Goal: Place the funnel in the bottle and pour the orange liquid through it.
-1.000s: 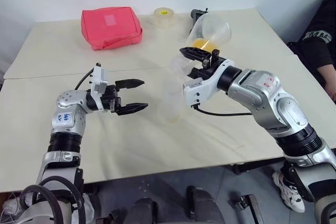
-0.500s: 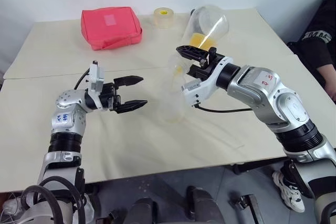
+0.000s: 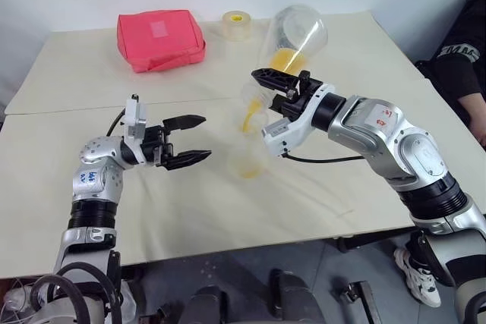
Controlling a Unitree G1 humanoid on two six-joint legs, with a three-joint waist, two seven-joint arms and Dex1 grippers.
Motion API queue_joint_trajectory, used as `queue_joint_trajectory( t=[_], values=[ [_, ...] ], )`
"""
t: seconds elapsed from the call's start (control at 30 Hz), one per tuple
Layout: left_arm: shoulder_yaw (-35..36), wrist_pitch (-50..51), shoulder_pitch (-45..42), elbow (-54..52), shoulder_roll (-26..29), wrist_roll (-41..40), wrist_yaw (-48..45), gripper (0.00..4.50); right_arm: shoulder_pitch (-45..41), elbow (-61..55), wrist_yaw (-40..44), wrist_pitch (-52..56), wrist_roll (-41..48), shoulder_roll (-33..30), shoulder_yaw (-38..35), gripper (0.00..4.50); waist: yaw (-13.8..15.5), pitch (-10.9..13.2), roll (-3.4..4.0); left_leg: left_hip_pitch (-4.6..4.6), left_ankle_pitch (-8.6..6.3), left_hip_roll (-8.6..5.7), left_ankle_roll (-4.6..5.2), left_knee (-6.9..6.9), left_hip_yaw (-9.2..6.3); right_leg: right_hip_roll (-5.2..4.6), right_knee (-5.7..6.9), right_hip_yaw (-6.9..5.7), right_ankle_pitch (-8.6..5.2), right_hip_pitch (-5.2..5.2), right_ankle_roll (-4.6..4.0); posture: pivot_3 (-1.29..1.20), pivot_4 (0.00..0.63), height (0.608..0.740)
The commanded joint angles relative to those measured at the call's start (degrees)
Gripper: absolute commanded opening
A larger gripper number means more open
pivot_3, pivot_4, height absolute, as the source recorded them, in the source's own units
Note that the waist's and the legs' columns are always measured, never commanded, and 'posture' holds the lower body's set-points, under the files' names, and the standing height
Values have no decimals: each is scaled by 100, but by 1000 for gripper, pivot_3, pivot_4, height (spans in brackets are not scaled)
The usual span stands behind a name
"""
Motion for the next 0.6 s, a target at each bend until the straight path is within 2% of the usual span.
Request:
queue_joint_trajectory(
  t=[0.03, 0.6],
  values=[
    [126, 1, 86, -230, 94, -141, -48, 4500, -153, -122, -129, -70, -31, -87, -329, 2420, 0, 0, 0, 0, 0, 0, 0, 0, 0, 0, 0, 0, 0, 0, 0, 0, 150, 740],
    [266, 75, 284, -432, 243, -225, -73, 4500, -121, -119, -148, -302, -135, -113, -428, 2420, -3, 0, 0, 0, 0, 1, 0, 0, 0, 1, 0, 0, 0, 0, 0, 0, 150, 740]
  ],
)
